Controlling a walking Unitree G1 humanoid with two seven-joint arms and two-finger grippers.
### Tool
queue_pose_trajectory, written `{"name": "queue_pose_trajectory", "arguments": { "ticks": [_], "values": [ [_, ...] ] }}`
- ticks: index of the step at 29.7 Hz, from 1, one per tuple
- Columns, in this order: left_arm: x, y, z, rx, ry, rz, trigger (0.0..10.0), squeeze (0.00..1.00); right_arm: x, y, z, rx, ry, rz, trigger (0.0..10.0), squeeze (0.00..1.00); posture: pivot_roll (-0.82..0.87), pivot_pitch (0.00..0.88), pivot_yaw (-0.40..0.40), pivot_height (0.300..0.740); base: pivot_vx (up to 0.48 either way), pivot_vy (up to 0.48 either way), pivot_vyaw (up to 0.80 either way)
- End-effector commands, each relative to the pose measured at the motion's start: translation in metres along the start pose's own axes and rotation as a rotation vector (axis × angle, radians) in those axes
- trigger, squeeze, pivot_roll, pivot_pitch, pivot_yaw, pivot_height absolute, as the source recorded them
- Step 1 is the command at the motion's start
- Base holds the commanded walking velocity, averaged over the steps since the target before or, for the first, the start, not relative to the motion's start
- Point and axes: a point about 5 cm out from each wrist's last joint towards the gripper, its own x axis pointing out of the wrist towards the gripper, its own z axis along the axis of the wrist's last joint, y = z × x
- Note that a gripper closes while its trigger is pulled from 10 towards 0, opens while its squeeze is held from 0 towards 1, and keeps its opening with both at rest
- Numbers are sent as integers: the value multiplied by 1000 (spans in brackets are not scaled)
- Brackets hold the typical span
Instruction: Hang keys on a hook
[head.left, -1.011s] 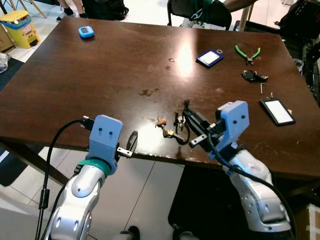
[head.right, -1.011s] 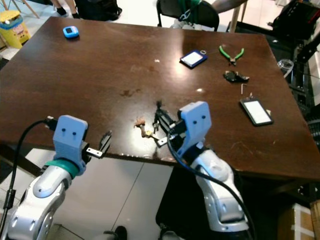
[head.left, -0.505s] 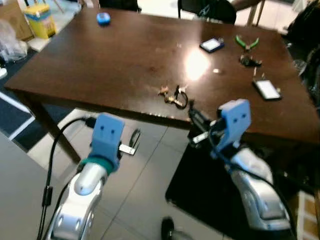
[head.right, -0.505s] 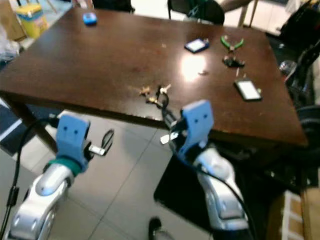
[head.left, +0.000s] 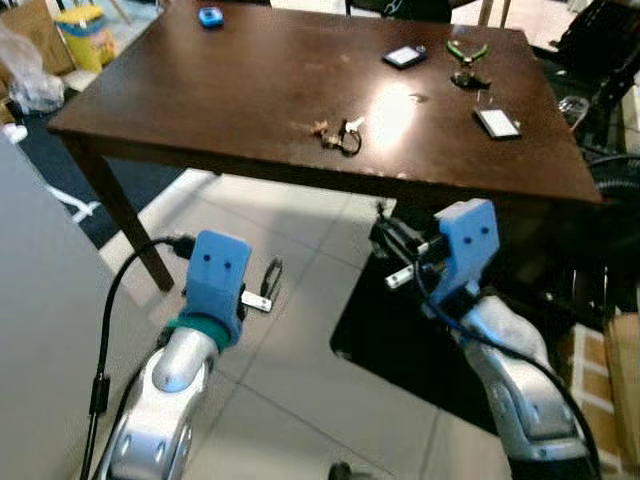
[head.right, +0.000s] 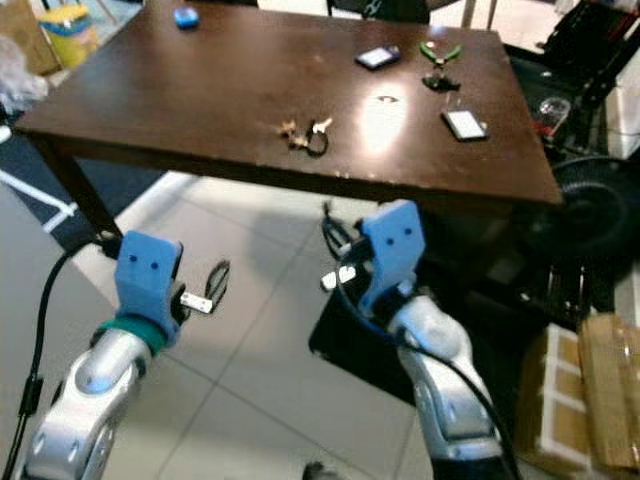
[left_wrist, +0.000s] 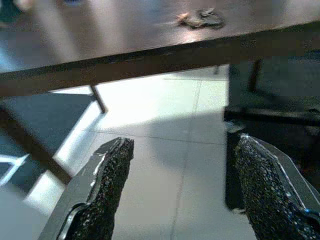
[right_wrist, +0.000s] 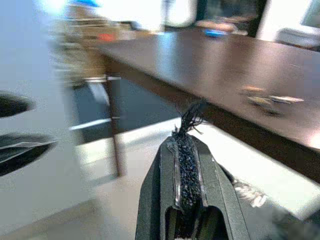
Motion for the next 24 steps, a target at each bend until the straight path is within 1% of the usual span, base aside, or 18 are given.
{"name": "queue_pose_trajectory", "arguments": {
  "ticks": [1,4,9,11,12,15,16,18,19,20,22,23,24],
  "values": [
    [-3,-1,-7,-3,32,-1,10000,0,-1,1,-2,-16,14,11,10000,0,-89,115,66,740,0,0,0],
    [-3,-2,-8,-4,39,3,10000,0,-1,3,-1,-2,3,39,10000,0,-88,114,65,740,0,0,729],
    [-2,-3,-6,-4,53,6,10000,0,2,1,6,-17,-25,28,10000,0,-88,114,65,740,0,0,800],
    [-1,-4,-3,-15,56,5,10000,0,4,-1,10,-21,-37,19,10000,0,-88,114,65,740,0,0,794],
    [0,-4,1,-42,58,1,10000,0,6,-2,15,-23,-55,8,10000,0,-88,114,65,740,0,0,794],
    [4,-4,17,-32,-1,-3,10000,0,13,-4,27,-26,-102,-12,10000,0,-87,111,68,740,0,0,790],
    [4,-4,17,-32,-1,-3,10000,0,13,-4,27,-26,-102,-12,10000,0,-87,111,68,740,0,0,788],
    [7,-4,29,-1,-58,-4,10000,0,18,-4,35,-17,-137,-21,10000,0,-87,111,68,740,0,0,788],
    [8,-4,36,-1,-87,-7,10000,0,22,-3,39,-7,-159,-26,10000,0,-87,111,68,740,0,0,788],
    [8,-4,36,-1,-87,-7,10000,0,22,-3,39,-7,-159,-26,10000,0,-87,111,68,740,0,0,788],
    [9,-4,46,-4,-123,-11,10000,0,29,-1,44,9,-187,-33,10000,0,-87,107,71,740,0,0,788],
    [9,-4,46,-4,-123,-11,10000,0,29,-1,44,9,-187,-33,10000,0,-87,107,71,740,0,0,788],
    [10,-4,53,-2,-145,-13,10000,0,33,2,46,23,-203,-37,10000,0,-83,105,72,740,0,0,788]
  ]
}}
